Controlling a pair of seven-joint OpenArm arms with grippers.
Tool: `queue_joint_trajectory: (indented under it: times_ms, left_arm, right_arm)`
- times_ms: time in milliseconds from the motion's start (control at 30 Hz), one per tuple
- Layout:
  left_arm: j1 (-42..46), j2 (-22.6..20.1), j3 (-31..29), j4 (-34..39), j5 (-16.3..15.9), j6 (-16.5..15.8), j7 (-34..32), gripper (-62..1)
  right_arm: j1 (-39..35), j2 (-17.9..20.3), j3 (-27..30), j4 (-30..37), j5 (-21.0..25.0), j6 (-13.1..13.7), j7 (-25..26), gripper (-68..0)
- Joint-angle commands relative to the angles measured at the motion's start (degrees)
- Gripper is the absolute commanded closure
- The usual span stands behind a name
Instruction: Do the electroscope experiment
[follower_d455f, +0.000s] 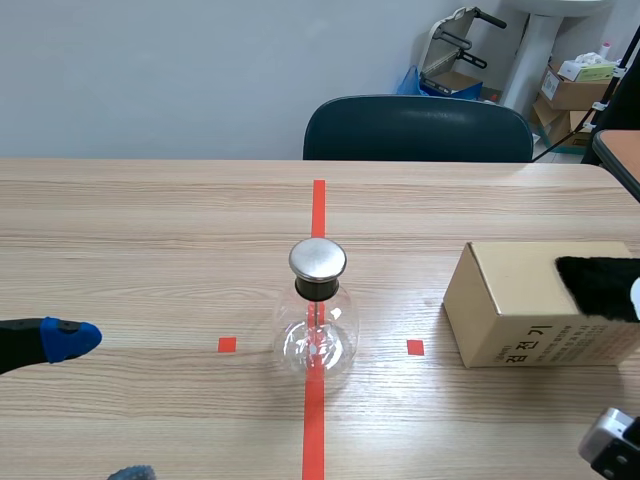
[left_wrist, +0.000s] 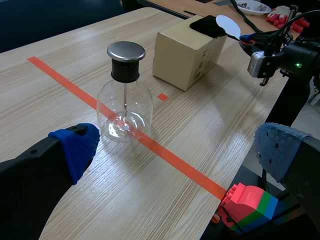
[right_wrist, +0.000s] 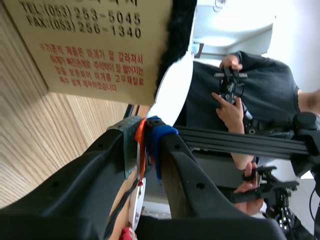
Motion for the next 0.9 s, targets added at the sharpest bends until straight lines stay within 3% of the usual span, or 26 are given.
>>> queue_joint_trajectory:
  times_ms: [0, 100, 567, 733, 767, 867]
  left_arm:
    - [0.0, 0.2, -0.1, 1.1, -0.1, -0.3, -1.0, -62.3]
    - [0.0, 0.2, -0.1, 1.1, -0.1, -0.3, -1.0, -62.3]
    - [0.0, 0.2, -0.1, 1.1, -0.1, -0.3, -0.9, -62.3]
    - [-0.5, 0.6, 0.0, 1.1, -0.1, 0.1, -0.9, -62.3]
    - [-0.9, 0.8, 0.0, 1.1, -0.1, 0.1, -0.8, -61.4]
    - [-2.1, 1.9, 0.0, 1.0, 0.2, 0.1, 1.4, -42.0]
  right_arm:
    - [-0.1, 0.7, 0.1, 0.8, -0.1, -2.6, 3.2, -0.9]
    - [-0.1, 0.7, 0.1, 0.8, -0.1, -2.6, 5.8, -0.9]
    - [-0.1, 0.7, 0.2, 0.9, 0.0, -2.6, 5.1, -0.9]
    - [-0.3, 0.7, 0.2, 4.4, 0.2, -2.6, 3.9, -1.0]
    - [-0.3, 0.7, 0.2, 5.6, 0.4, -2.6, 3.4, -1.0]
    - [-0.8, 0.7, 0.1, 9.5, 0.4, -2.5, 1.2, -1.0]
